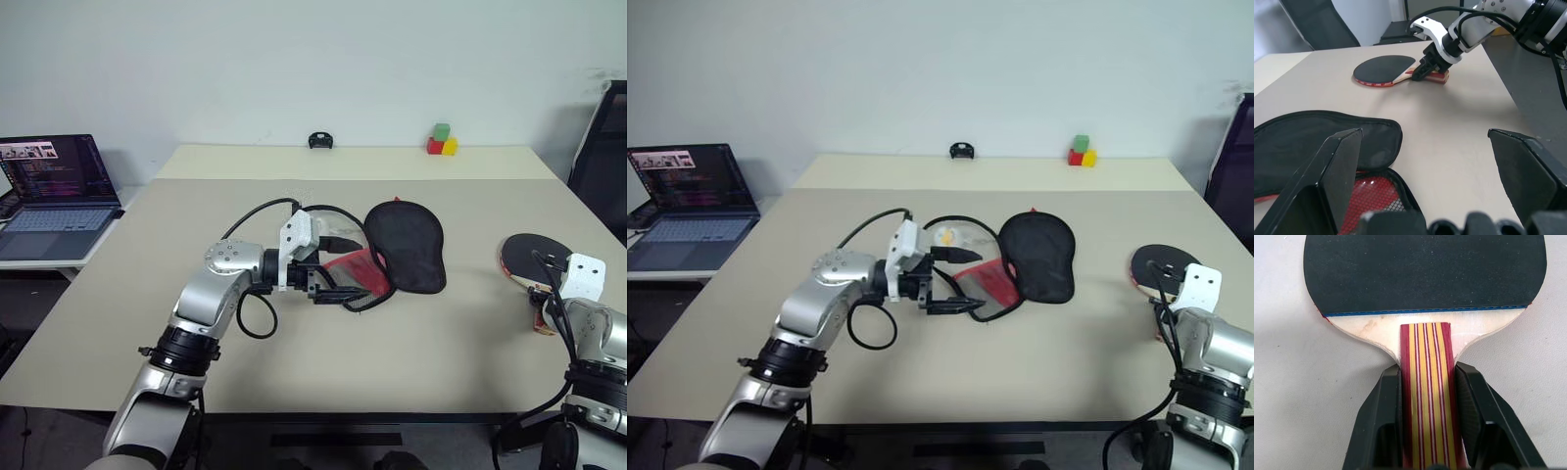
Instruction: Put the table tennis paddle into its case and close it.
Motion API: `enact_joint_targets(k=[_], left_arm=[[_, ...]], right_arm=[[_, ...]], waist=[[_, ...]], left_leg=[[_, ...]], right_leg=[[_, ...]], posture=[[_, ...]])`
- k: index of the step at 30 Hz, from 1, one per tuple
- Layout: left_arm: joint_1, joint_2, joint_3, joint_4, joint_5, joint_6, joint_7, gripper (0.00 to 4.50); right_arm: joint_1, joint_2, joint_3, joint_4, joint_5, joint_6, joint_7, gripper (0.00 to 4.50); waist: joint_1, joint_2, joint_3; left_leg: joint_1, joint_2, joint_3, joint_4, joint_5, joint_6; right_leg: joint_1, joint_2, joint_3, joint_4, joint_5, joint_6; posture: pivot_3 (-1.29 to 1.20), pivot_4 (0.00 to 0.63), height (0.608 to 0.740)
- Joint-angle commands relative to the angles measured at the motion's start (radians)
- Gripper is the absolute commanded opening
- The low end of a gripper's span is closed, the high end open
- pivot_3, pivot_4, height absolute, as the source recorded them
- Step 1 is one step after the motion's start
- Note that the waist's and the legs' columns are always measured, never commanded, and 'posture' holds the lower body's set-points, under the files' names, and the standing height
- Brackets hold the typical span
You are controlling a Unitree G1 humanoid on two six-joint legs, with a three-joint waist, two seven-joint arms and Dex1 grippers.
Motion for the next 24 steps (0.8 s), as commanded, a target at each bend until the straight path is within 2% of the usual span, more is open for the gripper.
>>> enact_joint_targets(k=[1,8,16,19,24], left_arm=[[0.016,0.038,0.037,-0.036,-0.005,-0.003,0.011,4.50],[0.038,0.087,0.063,-0.047,-0.019,0.006,0.021,4.50],[0.056,0.107,0.077,-0.056,-0.021,0.014,0.036,4.50],[0.060,0.109,0.079,-0.060,-0.022,0.016,0.040,4.50],[0.067,0.110,0.079,-0.067,-0.024,0.020,0.048,4.50]], right_arm=[[-0.037,0.028,-0.011,-0.021,0.037,0.014,-0.007,1.10],[-0.131,0.019,-0.032,-0.086,0.068,0.048,-0.015,1.10],[-0.188,0.025,0.046,-0.229,0.107,0.116,-0.005,1.10],[-0.213,0.057,0.063,-0.284,0.125,0.167,-0.014,1.10],[-0.248,0.202,0.127,-0.358,0.133,0.225,-0.048,1.10]], waist=[[-0.005,0.000,0.000],[-0.016,0.004,0.003],[-0.010,0.008,0.005],[-0.011,0.008,0.005],[-0.013,0.008,0.005]], left_leg=[[0.000,0.000,0.000,0.000,0.000,0.000],[-0.004,0.000,0.001,-0.002,0.000,0.000],[-0.010,0.000,0.001,-0.006,0.000,0.000],[-0.010,0.000,0.001,-0.008,0.000,0.000],[-0.010,0.001,0.000,-0.013,0.001,-0.001]], right_leg=[[0.000,0.000,0.000,0.000,0.000,0.000],[-0.006,0.000,0.001,0.000,0.000,0.000],[-0.010,0.000,0.000,-0.005,0.000,0.000],[-0.011,-0.001,0.000,-0.007,0.000,0.000],[-0.011,0.000,0.000,-0.012,0.000,-0.001]], posture=[[0.00,0.150,0.740],[0.00,0.150,0.740],[0.00,0.150,0.740],[0.00,0.150,0.740],[0.00,0.150,0.740]])
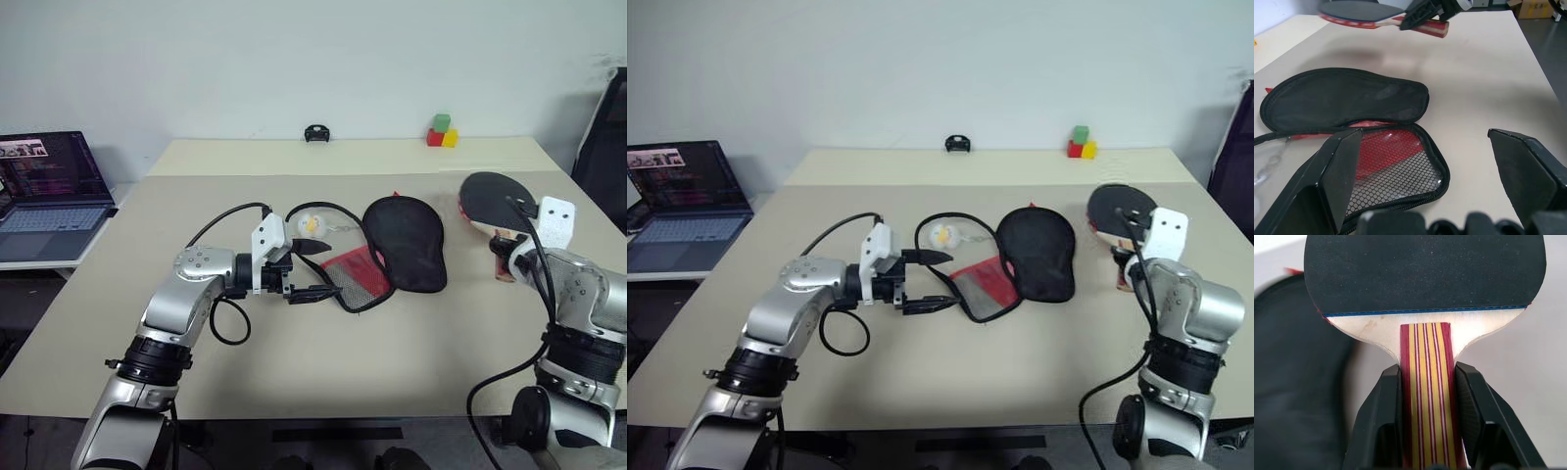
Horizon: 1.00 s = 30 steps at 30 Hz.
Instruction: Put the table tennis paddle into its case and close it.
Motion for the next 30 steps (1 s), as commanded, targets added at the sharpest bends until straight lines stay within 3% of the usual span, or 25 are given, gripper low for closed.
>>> enact_joint_targets(k=[1,8,19,30], left_arm=[[0.000,0.011,0.026,-0.047,-0.015,0.000,0.009,4.50],[0.005,0.010,0.028,-0.055,-0.015,0.005,0.016,4.50],[0.013,0.013,0.031,-0.065,-0.015,0.010,0.026,4.50],[0.017,0.017,0.034,-0.068,-0.015,0.011,0.029,4.50]], right_arm=[[-0.043,0.074,0.051,-0.057,0.013,0.000,-0.023,1.10],[-0.046,0.184,0.132,0.049,-0.020,-0.118,-0.049,1.10],[-0.066,0.154,0.231,0.287,-0.061,-0.308,-0.010,1.10],[-0.071,0.151,0.266,0.353,-0.064,-0.347,0.002,1.10]], waist=[[-0.002,0.000,0.000],[0.003,0.000,0.000],[-0.009,0.000,0.000],[-0.012,0.000,0.000]], left_leg=[[0.000,0.000,0.000,0.000,0.000,0.000],[-0.010,-0.001,0.000,0.001,0.002,-0.004],[-0.012,-0.001,0.002,0.001,0.003,-0.005],[-0.010,-0.001,0.003,0.004,0.004,-0.005]], right_leg=[[0.000,0.000,0.000,0.000,0.000,0.000],[-0.010,-0.001,0.000,0.000,0.000,0.000],[-0.015,-0.001,0.002,0.003,0.000,0.000],[-0.015,-0.001,0.002,0.012,0.000,0.000]], posture=[[0.00,0.150,0.740],[0.00,0.150,0.740],[0.00,0.150,0.740],[0.00,0.150,0.740]])
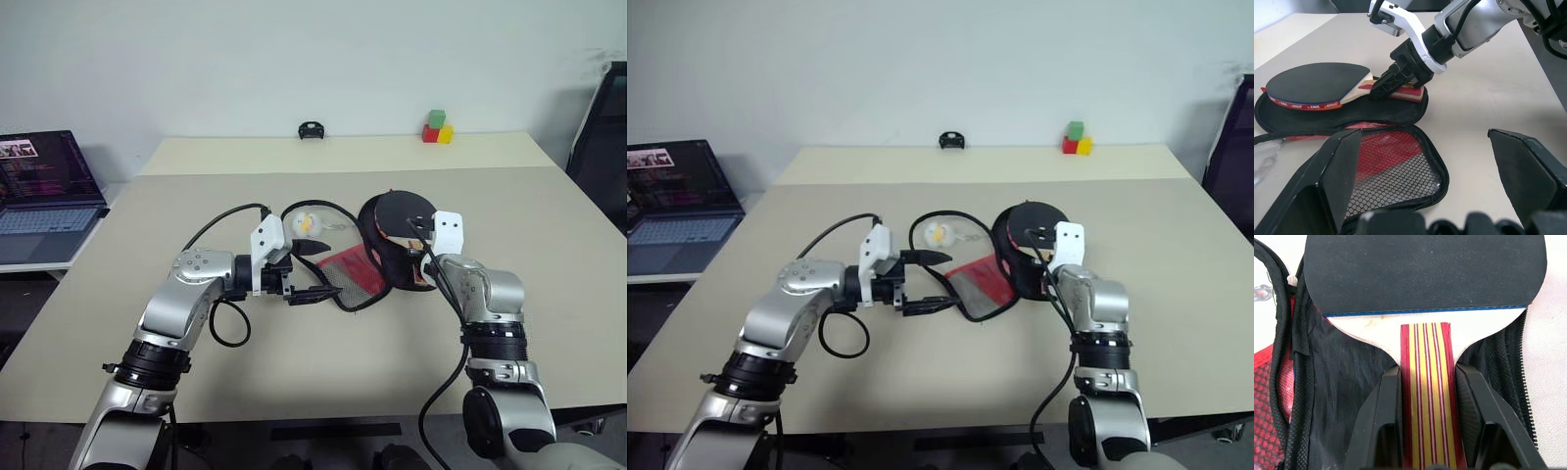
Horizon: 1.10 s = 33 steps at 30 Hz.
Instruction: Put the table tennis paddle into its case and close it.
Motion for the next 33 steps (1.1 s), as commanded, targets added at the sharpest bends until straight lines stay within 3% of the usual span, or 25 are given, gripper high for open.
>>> enact_joint_targets(k=[1,6,13,21,29,33], left_arm=[[-0.003,0.014,0.028,-0.034,-0.013,-0.006,0.006,4.50],[-0.003,0.012,0.029,-0.033,-0.013,-0.008,0.008,4.50],[0.004,0.012,0.030,-0.036,-0.013,-0.008,0.014,4.50],[0.018,0.006,0.046,-0.027,-0.007,-0.014,0.059,4.50],[0.037,-0.004,0.091,0.017,0.016,-0.032,0.162,4.50],[0.043,0.001,0.122,0.103,0.073,-0.068,0.262,4.50]], right_arm=[[-0.031,-0.003,0.014,-0.015,0.008,-0.019,0.017,1.10],[-0.030,0.007,0.034,-0.022,0.011,-0.010,0.024,1.10],[-0.042,0.036,0.021,-0.042,0.018,-0.006,0.008,3.46],[-0.036,0.061,-0.001,-0.238,0.112,0.076,0.051,3.46],[0.031,-0.117,0.014,-0.418,0.181,0.160,0.187,3.46],[0.057,-0.250,0.028,-0.477,0.237,0.159,0.324,4.31]], waist=[[0.000,0.000,0.000],[0.000,0.000,0.000],[0.000,0.000,0.000],[0.002,0.000,0.000],[0.009,0.000,0.000],[0.008,0.000,0.000]], left_leg=[[0.000,0.000,0.000,0.000,0.000,0.000],[0.000,0.000,0.000,0.000,0.000,0.000],[0.000,0.000,0.000,0.001,0.001,0.000],[0.000,0.000,-0.001,0.001,0.001,0.000],[-0.001,0.000,-0.001,0.003,0.000,0.001],[-0.001,0.000,-0.001,0.004,-0.001,0.002]], right_leg=[[0.000,0.000,0.000,0.001,0.000,0.000],[0.000,0.000,0.000,0.002,0.000,0.000],[0.000,0.000,0.000,0.002,0.000,0.000],[-0.001,0.000,0.000,0.003,0.000,0.000],[0.000,0.000,-0.001,0.002,0.000,0.000],[0.000,0.000,-0.001,0.003,0.000,0.000]], posture=[[0.00,0.150,0.740],[0.00,0.150,0.740],[0.00,0.150,0.740],[0.00,0.150,0.740],[0.00,0.150,0.740],[0.00,0.150,0.740]])
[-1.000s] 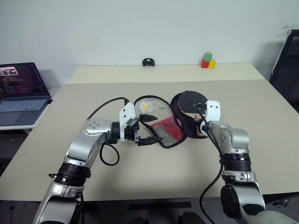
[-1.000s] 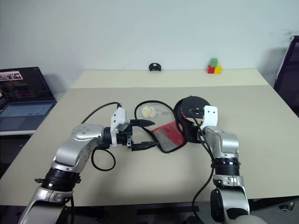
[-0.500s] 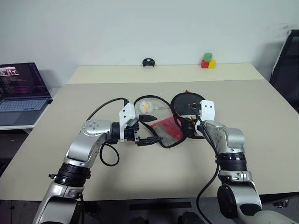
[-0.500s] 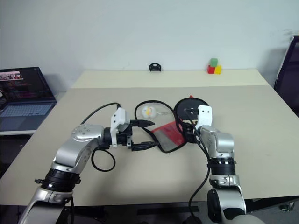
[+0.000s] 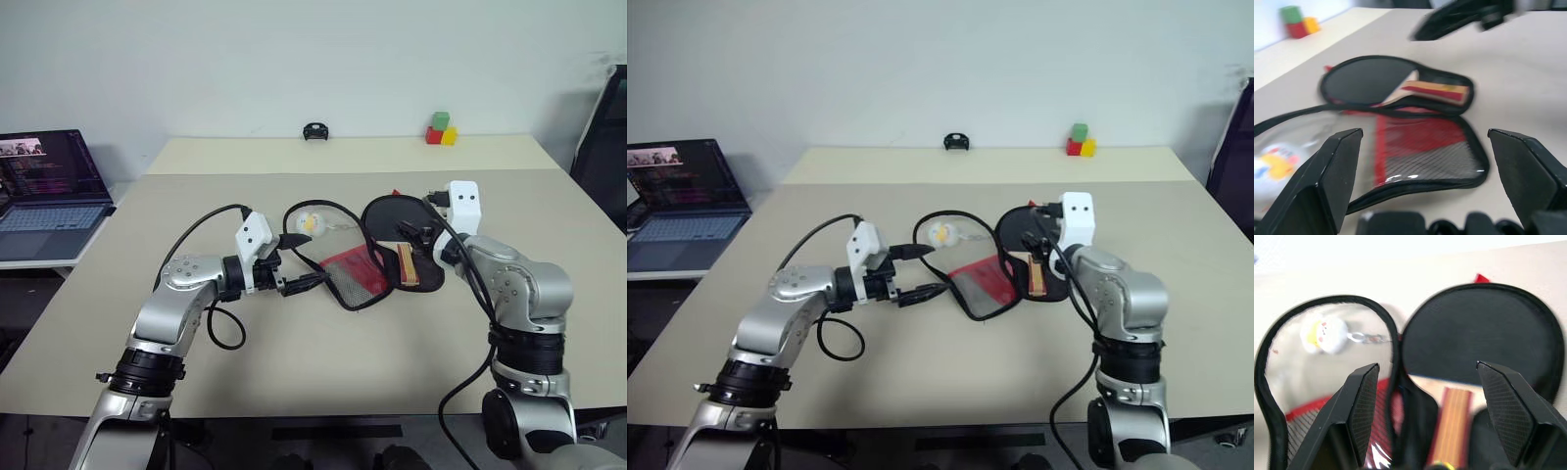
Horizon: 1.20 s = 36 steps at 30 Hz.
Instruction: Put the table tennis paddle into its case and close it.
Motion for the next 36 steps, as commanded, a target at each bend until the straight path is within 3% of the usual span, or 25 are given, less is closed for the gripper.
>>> enact_joint_targets(k=[1,14,21,36], left_arm=[[0.004,0.013,0.055,0.057,0.043,-0.046,0.078,4.50],[-0.007,0.019,0.065,0.229,0.078,-0.072,0.088,4.50],[-0.055,-0.008,0.040,0.334,0.123,-0.104,0.108,4.50],[-0.330,-0.174,-0.039,0.816,0.262,-0.261,0.137,4.50]], right_arm=[[0.001,-0.109,0.014,-0.093,0.063,-0.021,0.132,4.43],[0.008,-0.401,-0.006,-0.132,0.228,-0.159,0.509,4.43],[0.024,-0.453,-0.012,-0.134,0.292,-0.194,0.588,4.43],[0.077,-0.481,-0.025,-0.165,0.384,-0.208,0.615,4.43]], waist=[[0.000,0.000,0.000],[0.008,-0.001,0.000],[0.018,-0.001,0.000],[0.023,-0.004,0.000]], left_leg=[[0.000,0.000,0.000,0.000,0.000,0.001],[-0.001,0.000,-0.001,0.004,-0.001,0.002],[-0.001,0.000,-0.001,0.005,-0.002,0.003],[-0.002,0.000,-0.001,0.006,-0.002,0.003]], right_leg=[[0.000,0.000,0.000,0.000,0.000,0.000],[0.001,0.000,-0.001,0.000,0.000,0.000],[0.002,0.000,-0.001,0.000,0.000,0.000],[0.002,-0.001,-0.002,0.000,0.000,0.000]], posture=[[0.00,0.150,0.740],[0.00,0.150,0.740],[0.00,0.150,0.740],[0.00,0.150,0.740]])
